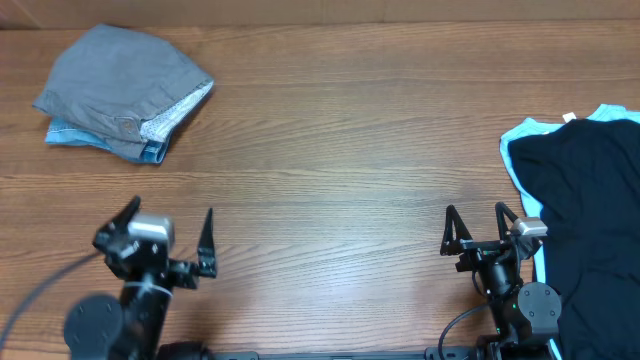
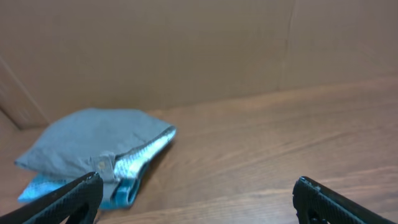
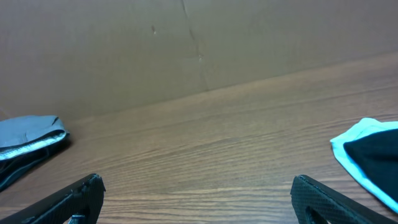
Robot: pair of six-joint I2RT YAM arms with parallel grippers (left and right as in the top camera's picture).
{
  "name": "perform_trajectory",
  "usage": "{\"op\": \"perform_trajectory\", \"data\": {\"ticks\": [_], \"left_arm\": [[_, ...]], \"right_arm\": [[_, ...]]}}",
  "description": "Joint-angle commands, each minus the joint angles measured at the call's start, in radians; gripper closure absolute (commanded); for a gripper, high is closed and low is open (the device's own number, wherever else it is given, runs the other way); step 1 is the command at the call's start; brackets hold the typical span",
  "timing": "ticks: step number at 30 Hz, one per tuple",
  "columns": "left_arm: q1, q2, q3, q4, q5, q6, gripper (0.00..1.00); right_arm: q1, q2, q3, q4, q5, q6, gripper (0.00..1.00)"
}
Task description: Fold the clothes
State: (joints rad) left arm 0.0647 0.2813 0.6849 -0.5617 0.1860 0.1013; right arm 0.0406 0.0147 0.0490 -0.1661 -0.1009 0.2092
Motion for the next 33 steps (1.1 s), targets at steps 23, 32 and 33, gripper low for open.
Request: {"op": "perform_trajectory", "data": {"ticks": [23,32,33], "left_arm": [[-0.018,-0.278,-0.596,0.274,-0.037,0.0,0.0],[-0.017,-0.277,-0.595,0.274,-0.036,0.0,0.0],[-0.017,-0.277,-0.595,0.274,-0.037,0.0,0.0]], "right_arm": [[-0.003,-0.012,-0.003,0.007,-0.006,0.003,0.0],[-0.003,-0.012,-0.003,0.007,-0.006,0.003,0.0],[-0.003,-0.012,-0.003,0.007,-0.006,0.003,0.0]]}}
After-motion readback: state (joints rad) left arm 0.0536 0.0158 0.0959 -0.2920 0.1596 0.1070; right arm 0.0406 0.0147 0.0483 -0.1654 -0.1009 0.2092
